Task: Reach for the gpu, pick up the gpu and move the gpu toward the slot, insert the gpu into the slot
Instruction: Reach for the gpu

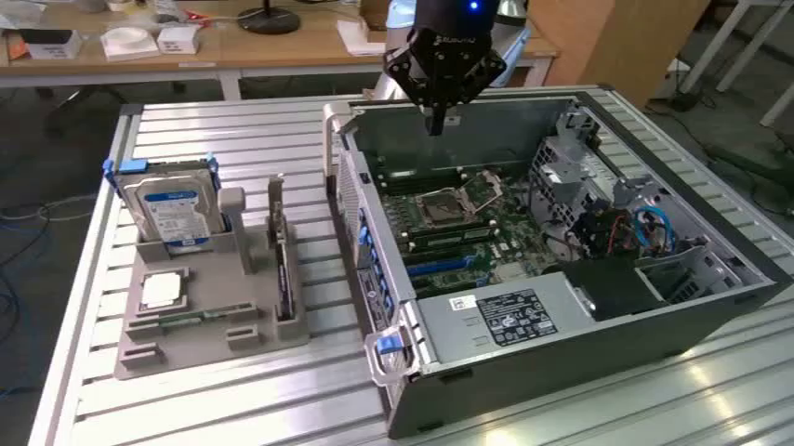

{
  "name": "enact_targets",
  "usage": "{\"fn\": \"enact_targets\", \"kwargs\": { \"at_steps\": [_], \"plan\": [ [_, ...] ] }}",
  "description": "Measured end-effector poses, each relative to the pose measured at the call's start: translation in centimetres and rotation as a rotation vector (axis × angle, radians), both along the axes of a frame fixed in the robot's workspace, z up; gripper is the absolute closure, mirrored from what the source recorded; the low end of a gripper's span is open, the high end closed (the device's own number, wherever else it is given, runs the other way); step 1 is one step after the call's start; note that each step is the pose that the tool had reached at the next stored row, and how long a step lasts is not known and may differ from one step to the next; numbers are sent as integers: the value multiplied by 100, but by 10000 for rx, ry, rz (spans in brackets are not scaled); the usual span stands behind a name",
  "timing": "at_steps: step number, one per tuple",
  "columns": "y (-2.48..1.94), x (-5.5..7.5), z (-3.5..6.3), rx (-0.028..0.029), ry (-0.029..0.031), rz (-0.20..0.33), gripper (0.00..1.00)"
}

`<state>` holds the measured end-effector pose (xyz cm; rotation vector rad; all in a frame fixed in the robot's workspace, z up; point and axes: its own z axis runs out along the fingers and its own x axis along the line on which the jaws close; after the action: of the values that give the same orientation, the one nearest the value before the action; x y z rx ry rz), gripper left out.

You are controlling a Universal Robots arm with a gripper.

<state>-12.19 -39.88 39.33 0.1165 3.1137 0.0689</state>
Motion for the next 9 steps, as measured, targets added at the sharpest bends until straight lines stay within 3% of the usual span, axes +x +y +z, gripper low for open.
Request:
{"fn": "enact_targets", "kwargs": {
  "at_steps": [5, 9],
  "plan": [
    [0, -13, -2, 2, -2, -2, 90],
    [0, -111, -4, 0, -1, -1, 90]
  ]
}}
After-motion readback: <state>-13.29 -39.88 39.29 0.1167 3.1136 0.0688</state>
